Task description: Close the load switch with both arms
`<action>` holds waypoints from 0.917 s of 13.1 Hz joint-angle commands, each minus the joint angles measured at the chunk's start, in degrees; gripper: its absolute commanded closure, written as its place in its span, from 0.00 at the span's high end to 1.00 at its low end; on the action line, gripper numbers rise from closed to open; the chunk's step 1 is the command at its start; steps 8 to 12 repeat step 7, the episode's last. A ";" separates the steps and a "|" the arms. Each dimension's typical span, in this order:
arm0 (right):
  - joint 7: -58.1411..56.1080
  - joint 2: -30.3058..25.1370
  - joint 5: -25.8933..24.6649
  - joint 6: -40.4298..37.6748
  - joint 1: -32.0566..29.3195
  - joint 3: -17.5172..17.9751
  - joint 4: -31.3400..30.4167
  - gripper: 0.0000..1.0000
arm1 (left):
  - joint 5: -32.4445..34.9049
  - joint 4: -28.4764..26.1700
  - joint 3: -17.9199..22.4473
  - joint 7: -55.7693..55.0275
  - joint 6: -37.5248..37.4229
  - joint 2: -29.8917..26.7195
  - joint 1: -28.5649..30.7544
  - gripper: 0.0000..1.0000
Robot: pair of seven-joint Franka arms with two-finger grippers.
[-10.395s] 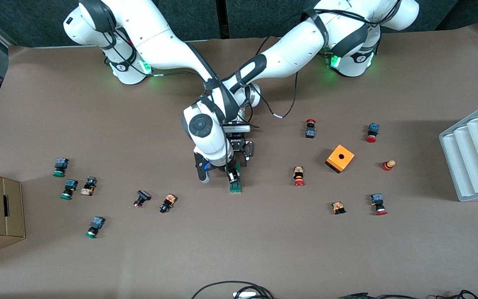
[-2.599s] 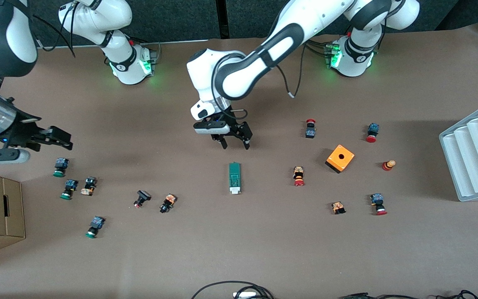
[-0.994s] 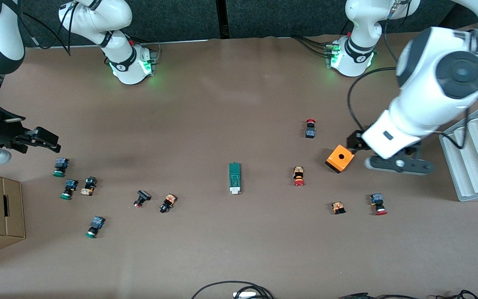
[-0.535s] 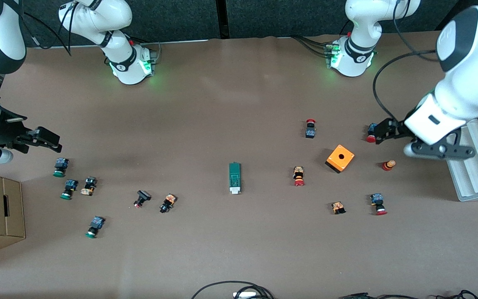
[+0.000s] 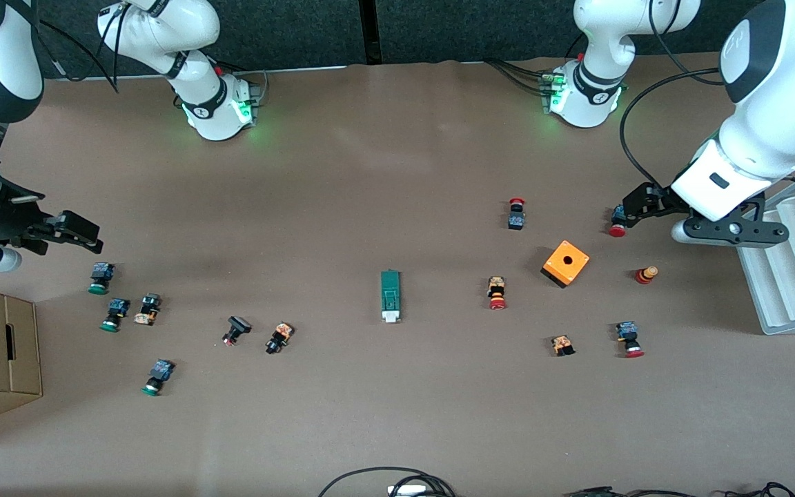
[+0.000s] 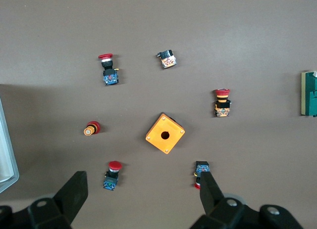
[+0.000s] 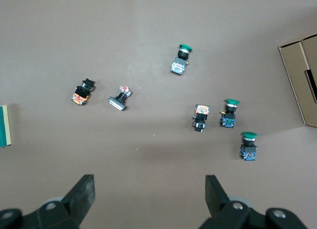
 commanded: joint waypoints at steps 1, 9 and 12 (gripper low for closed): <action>-0.21 0.81 -1.38 -0.10 0.07 0.11 1.36 1.00 | -0.43 -0.35 0.77 -0.17 0.63 -0.43 -0.94 1.00; -0.21 0.73 -1.38 -0.27 0.33 0.11 1.27 1.00 | -0.34 -0.27 0.59 -0.26 0.63 -0.43 -1.21 1.00; -0.21 0.73 -1.38 -0.27 0.33 0.11 1.27 1.00 | -0.34 -0.27 0.59 -0.26 0.63 -0.43 -1.21 1.00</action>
